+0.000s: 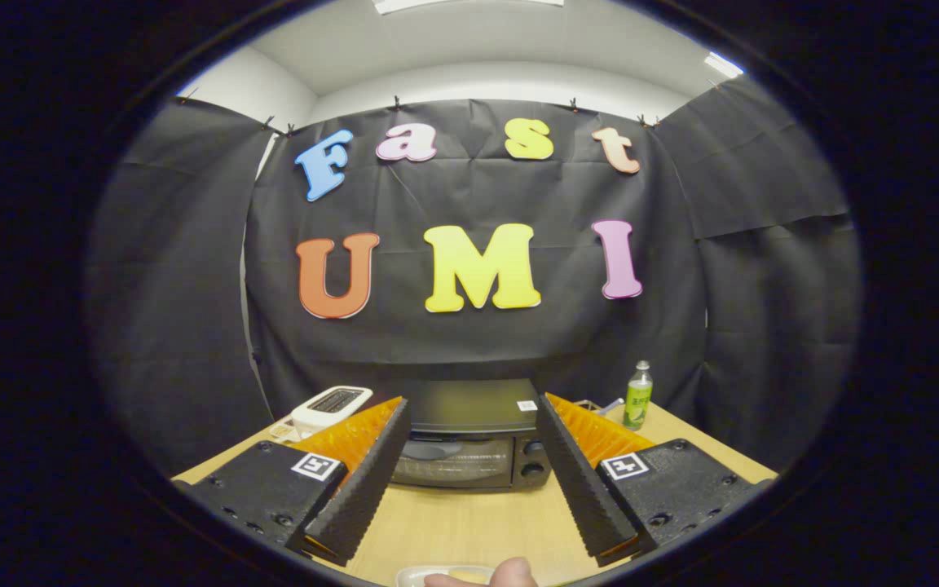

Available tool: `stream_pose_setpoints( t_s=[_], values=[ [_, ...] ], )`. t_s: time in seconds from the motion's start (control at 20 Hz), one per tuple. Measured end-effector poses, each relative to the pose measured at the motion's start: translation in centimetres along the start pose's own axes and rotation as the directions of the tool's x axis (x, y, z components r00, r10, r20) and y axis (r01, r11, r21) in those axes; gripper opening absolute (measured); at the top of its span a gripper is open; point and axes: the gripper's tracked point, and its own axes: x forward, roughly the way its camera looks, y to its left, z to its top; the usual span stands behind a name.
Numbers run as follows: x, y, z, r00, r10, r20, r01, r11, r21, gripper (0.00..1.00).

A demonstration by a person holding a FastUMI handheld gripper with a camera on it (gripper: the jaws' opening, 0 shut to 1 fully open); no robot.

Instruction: Open the toaster oven, put the food inside, and close the toaster oven door.

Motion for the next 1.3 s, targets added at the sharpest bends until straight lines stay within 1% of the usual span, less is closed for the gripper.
stream_pose_setpoints(
  t_s=[0.15,0.25,0.35,0.5,0.55,0.65,0.75,0.85,0.9,0.95,1.0,1.05,1.1,1.15,1.2,1.3],
  values=[
    [6.7,1.1,-2.9,0.999,0.010,-0.040,-0.011,1.000,-0.006,1.00],
    [10.3,1.9,-5.1,0.997,0.013,-0.072,-0.014,1.000,-0.009,1.00],
    [12.8,2.8,-7.1,0.997,0.010,-0.079,-0.011,1.000,-0.010,1.00],
    [15.3,3.7,-10.4,0.992,0.002,-0.126,-0.005,1.000,-0.022,1.00],
    [15.7,3.7,-11.2,0.990,-0.009,-0.138,0.004,0.999,-0.036,1.00],
    [16.3,3.8,-12.4,0.989,-0.011,-0.144,0.010,1.000,-0.011,1.00],
    [16.4,3.7,-12.3,0.992,-0.026,-0.121,0.025,1.000,-0.006,1.00],
    [16.0,3.9,-12.8,0.992,-0.036,-0.121,0.033,0.999,-0.024,1.00],
    [15.8,3.8,-13.0,0.992,-0.049,-0.120,0.043,0.998,-0.053,1.00],
    [15.9,3.9,-14.4,0.983,-0.056,-0.173,0.043,0.996,-0.077,1.00],
    [14.8,3.6,-13.4,0.993,-0.056,-0.104,0.051,0.998,-0.048,1.00],
    [15.8,3.7,-13.4,0.991,-0.046,-0.129,0.045,0.999,-0.016,1.00],
    [15.9,3.9,-13.2,0.994,-0.035,-0.106,0.034,0.999,-0.010,0.99],
    [15.5,3.8,-14.2,0.992,-0.034,-0.119,0.032,0.999,-0.016,1.00],
    [14.9,3.7,-14.1,0.995,-0.039,-0.090,0.037,0.999,-0.022,1.00],
    [13.2,3.9,-14.6,0.994,-0.043,-0.096,0.040,0.999,-0.030,1.00]
  ],
)
